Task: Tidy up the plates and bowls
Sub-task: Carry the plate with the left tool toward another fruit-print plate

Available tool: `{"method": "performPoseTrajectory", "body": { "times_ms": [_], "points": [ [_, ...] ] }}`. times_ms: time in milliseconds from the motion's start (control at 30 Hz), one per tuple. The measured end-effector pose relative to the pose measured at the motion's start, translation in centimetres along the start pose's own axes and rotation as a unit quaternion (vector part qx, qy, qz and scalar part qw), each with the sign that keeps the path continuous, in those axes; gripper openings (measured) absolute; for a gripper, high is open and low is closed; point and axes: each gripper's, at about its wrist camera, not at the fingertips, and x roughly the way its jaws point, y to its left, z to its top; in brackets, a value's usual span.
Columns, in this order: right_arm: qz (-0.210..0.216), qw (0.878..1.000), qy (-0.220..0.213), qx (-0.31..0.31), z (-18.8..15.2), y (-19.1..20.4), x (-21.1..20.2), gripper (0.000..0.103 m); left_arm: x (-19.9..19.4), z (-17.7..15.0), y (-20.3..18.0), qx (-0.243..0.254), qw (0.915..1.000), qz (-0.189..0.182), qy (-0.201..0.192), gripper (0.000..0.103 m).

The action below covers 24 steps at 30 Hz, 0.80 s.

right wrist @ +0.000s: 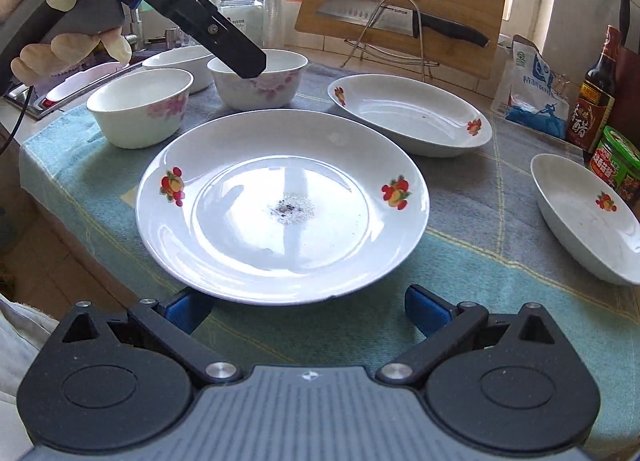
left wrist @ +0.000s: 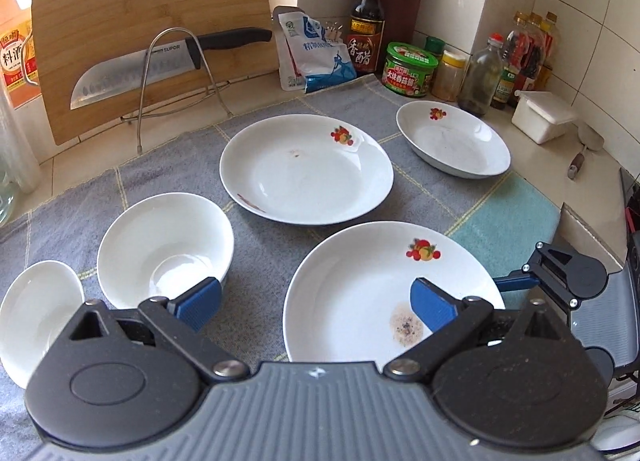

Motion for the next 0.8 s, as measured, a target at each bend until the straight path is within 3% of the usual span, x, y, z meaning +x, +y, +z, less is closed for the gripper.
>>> {"method": "performPoseTrajectory", "body": {
  "times_ms": [367,800],
  "points": [
    [0.029,0.999,-0.017,-0.008,0.2,0.7,0.7,0.103,1.8,-0.1,-1.0,0.024,0.9990,-0.010,0.038,0.099],
    [0.038,0.999,-0.032,-0.020,-0.3,0.4,0.7,0.103,6.0,1.2,-0.8,0.020,0.9907,-0.047,0.126,0.094]
  ]
}}
